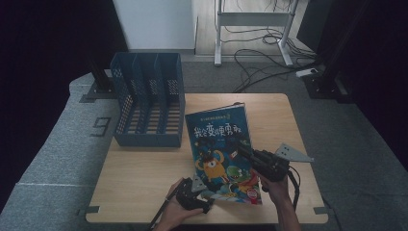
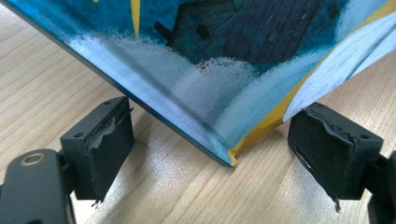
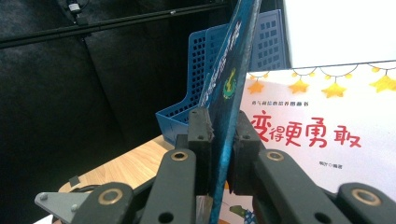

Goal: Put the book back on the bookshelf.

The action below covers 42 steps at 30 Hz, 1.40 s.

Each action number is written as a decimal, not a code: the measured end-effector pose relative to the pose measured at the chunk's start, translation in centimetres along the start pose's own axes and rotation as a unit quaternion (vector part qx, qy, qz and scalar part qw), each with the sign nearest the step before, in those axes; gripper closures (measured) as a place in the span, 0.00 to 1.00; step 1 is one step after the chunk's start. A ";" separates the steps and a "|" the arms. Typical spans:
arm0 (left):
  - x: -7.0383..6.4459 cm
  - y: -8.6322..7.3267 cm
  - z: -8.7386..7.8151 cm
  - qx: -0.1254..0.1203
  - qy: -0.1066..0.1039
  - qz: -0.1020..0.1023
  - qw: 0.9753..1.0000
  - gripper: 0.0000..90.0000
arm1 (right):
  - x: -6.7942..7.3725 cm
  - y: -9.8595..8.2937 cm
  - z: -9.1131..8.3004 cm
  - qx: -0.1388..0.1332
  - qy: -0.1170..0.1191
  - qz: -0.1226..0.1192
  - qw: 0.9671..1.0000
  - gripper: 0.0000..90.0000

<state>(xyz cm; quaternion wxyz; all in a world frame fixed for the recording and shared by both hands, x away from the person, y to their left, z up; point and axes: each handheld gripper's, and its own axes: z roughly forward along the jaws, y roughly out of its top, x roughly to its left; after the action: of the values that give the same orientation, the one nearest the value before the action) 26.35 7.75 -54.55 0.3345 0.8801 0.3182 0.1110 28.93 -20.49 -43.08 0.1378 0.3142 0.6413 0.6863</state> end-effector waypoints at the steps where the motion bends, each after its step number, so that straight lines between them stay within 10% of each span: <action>1: 0.0 0.0 0.0 0.000 0.000 0.000 1.000 0.16 | 0.0 0.0 0.0 0.000 0.000 0.000 1.000 0.90; 42: 0.2 0.3 0.2 0.002 0.003 -0.003 1.000 0.16 | 0.2 0.1 -0.1 -0.006 0.006 -0.002 1.000 0.90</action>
<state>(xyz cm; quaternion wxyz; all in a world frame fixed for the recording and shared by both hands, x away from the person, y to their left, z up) 26.77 7.56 -54.51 0.3320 0.8794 0.3223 0.1115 28.74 -20.45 -42.92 0.1377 0.3080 0.6389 0.6914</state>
